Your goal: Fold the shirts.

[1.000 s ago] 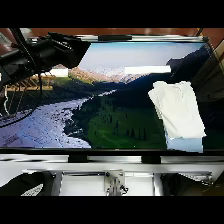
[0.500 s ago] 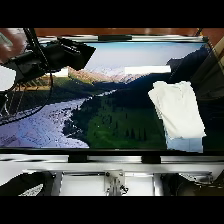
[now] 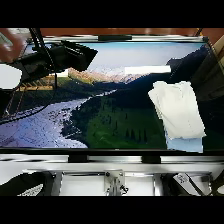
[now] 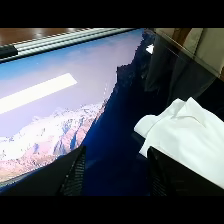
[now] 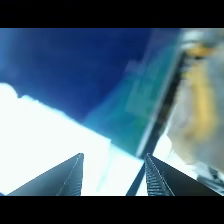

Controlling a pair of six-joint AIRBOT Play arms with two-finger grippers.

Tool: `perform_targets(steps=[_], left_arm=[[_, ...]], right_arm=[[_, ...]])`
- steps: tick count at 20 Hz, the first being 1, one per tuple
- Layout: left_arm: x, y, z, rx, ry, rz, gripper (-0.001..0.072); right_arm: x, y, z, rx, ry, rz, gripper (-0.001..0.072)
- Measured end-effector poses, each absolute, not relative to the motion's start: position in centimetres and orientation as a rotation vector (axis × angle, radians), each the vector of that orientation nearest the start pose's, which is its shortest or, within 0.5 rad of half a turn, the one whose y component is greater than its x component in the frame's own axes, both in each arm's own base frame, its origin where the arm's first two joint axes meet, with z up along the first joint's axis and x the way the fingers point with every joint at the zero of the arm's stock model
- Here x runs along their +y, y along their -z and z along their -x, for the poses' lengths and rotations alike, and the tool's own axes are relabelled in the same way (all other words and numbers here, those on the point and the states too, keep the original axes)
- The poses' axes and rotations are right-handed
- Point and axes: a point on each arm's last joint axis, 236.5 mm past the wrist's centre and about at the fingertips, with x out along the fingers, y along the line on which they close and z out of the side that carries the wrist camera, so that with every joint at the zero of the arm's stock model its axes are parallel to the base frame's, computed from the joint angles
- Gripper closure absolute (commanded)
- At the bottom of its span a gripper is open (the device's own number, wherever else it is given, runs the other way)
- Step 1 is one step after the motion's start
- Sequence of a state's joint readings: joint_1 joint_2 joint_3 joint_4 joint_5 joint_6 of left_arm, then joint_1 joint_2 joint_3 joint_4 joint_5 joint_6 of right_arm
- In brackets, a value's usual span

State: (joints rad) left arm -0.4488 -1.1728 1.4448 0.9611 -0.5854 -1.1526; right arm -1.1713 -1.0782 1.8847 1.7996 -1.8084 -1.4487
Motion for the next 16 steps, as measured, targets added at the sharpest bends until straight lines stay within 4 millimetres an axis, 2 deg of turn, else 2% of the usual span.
perform_targets(steps=[3,7,8,9,10,13,16], left_arm=[[-28.2,-29.7,-41.4,0.274,0.754,0.089,0.0248],[-28.3,-29.7,-41.4,0.277,0.754,0.091,0.0249],[-28.3,-29.7,-41.4,0.277,0.754,0.091,0.0263],[-28.3,-29.6,-41.4,0.279,0.754,0.091,0.0339],[-28.3,-29.4,-41.4,0.289,0.756,0.093,0.0343],[-27.9,-27.1,-41.7,0.381,0.749,0.106,0.0343],[-25.8,-21.5,-41.9,0.609,0.697,0.108,0.0343]], right_arm=[[-23.3,-27.5,-19.7,0.834,0.809,-0.654,0.0212],[-21.9,-27.6,-22.8,0.833,0.746,-0.569,0.0213],[-21.6,-27.6,-23.6,0.835,0.724,-0.553,0.0213],[-20.9,-27.2,-24.6,0.85,0.688,-0.543,0.0213],[-20.1,-26.5,-25.7,0.871,0.642,-0.533,0.0212],[-16.0,-23.7,-31.5,0.934,0.445,-0.498,0.0213],[-9.0,-20.5,-38.9,0.971,0.204,-0.431,0.0213]])
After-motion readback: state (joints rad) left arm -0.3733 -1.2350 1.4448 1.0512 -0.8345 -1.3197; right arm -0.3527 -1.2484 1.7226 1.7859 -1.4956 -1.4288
